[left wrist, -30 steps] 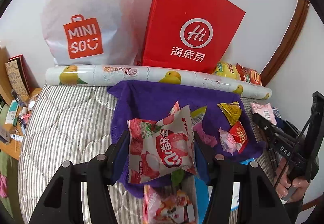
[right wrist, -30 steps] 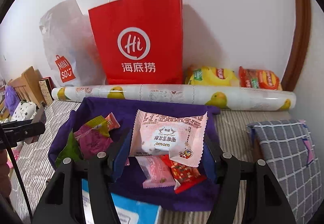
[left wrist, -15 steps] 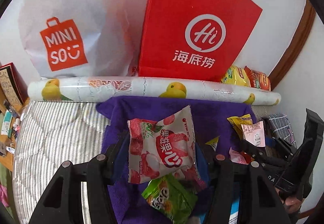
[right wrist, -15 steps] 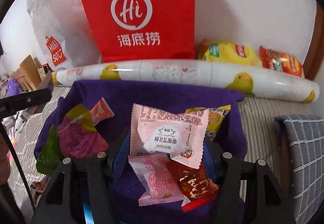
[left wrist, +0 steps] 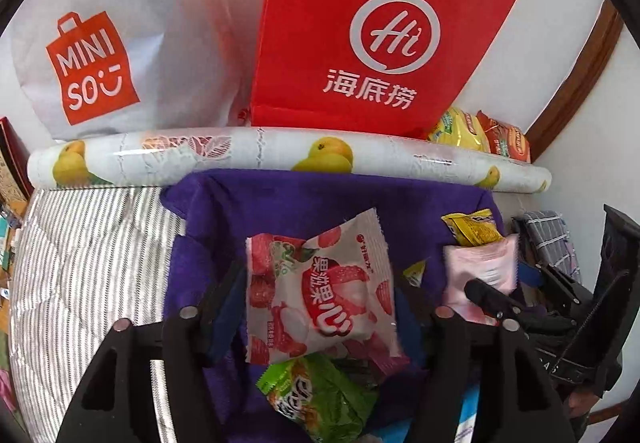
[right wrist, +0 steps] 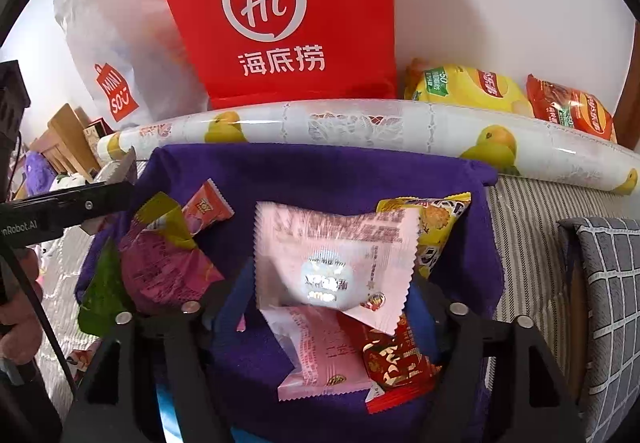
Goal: Organize snacks
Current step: 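Open right tool to drop the cake packet while left tool drops strawberry bag on towel, then move both tools back down to the snack pile beside the blue box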
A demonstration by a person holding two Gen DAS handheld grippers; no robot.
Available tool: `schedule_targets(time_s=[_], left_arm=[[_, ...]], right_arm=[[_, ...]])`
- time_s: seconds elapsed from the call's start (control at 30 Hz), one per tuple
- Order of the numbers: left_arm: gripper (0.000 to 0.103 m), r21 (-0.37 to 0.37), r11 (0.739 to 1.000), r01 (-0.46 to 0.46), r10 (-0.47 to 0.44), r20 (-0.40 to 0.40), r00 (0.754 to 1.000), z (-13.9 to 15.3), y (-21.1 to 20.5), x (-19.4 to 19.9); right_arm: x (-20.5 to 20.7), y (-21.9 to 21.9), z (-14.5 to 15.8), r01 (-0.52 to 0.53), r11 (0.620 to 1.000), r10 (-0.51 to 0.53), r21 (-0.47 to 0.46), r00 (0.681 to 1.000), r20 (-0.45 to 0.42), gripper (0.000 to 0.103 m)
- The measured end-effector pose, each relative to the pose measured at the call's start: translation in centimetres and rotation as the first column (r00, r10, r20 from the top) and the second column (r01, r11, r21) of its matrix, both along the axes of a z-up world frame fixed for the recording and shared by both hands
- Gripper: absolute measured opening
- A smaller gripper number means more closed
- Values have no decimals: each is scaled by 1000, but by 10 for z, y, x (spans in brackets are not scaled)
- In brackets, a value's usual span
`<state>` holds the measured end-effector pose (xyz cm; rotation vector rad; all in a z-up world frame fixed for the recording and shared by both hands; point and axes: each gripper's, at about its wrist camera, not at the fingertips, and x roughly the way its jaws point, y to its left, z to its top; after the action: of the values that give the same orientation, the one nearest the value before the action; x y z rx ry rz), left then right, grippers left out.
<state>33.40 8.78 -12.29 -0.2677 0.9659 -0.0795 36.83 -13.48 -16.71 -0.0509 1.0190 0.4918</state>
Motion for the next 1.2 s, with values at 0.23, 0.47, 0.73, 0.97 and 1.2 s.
schedule_targets(time_s=[0.23, 0.47, 0.73, 0.97, 1.2], left_arm=[[79, -4, 1000, 7, -7, 26, 1000, 15, -4, -16], [79, -2, 1000, 18, -18, 47, 999, 35, -7, -46], [79, 13, 1000, -12, 11, 70, 998, 52, -3, -99], [79, 30, 999, -43, 42, 54, 998, 49, 8, -145], [79, 29, 994, -102, 101, 24, 995, 38, 31, -179]], right_arm=[[-12, -6, 21, 8, 999, -10, 42, 999, 49, 85], [-41, -16, 50, 50, 995, -58, 84, 994, 92, 85], [-105, -21, 86, 22, 995, -41, 96, 979, 200, 85], [-155, -18, 88, -11, 992, -6, 124, 990, 141, 70], [-207, -4, 68, -58, 988, 50, 146, 997, 57, 61]])
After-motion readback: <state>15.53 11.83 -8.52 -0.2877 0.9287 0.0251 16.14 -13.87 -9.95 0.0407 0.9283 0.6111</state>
